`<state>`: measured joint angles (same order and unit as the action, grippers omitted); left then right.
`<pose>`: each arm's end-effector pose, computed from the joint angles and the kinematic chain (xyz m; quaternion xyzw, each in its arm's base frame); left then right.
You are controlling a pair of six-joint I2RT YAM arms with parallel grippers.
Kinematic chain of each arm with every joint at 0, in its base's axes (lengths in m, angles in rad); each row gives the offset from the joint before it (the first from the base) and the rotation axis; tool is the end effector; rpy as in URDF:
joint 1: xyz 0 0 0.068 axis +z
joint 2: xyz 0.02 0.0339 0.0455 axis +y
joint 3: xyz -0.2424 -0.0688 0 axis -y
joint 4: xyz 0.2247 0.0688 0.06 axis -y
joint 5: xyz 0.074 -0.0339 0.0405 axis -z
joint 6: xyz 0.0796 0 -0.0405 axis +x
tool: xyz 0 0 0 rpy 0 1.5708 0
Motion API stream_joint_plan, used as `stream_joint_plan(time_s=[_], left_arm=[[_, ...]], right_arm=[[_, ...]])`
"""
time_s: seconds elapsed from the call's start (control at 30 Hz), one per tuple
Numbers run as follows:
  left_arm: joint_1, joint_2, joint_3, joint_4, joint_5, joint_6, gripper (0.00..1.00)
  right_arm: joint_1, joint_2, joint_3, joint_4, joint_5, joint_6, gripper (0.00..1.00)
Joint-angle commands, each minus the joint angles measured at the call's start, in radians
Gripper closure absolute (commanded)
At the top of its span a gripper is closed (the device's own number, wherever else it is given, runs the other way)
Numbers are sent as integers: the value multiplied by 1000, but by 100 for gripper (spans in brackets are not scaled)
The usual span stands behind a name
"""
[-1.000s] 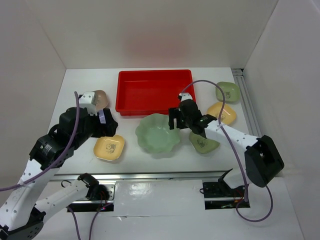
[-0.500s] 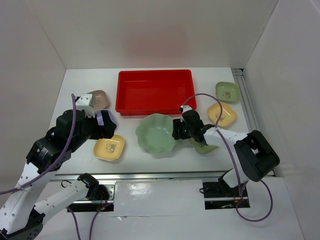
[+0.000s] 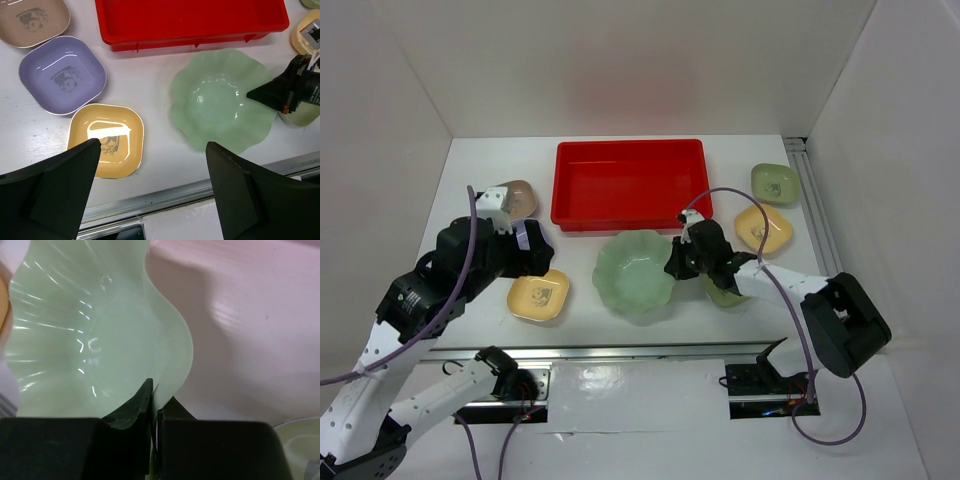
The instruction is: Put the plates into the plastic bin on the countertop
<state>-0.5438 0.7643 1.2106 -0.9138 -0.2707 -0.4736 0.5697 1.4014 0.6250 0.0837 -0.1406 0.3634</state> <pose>0.1448 -0.0627 0.3644 -0.0411 0.8458 -0.1526 0.5095 0.2458 0.1707 0.1402 -0.1227 0.8950 0.2475 0.3501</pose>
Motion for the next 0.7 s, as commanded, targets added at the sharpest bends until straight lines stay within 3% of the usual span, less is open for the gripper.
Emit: stream_joint_plan(time_s=[0.0,0.17,0.3,0.37,0.67], left_arm=[[4,-8,0,18,2,16,0],[4,-8,0,18,2,16,0],[4,1,9,18,24,7,0],[4,1,9,18,33,7,0],[4,0,-52,65,152,-25,0]], right_arm=[[13,-71,60,-168,-83,-63,100],[13,-136,165,-332,-289,-121,100],[13,-193,292,-316,-315,-87,100],[1,-180,396,-306,-245,-87,100],[-171,288,849,-188,-136,-3,100]])
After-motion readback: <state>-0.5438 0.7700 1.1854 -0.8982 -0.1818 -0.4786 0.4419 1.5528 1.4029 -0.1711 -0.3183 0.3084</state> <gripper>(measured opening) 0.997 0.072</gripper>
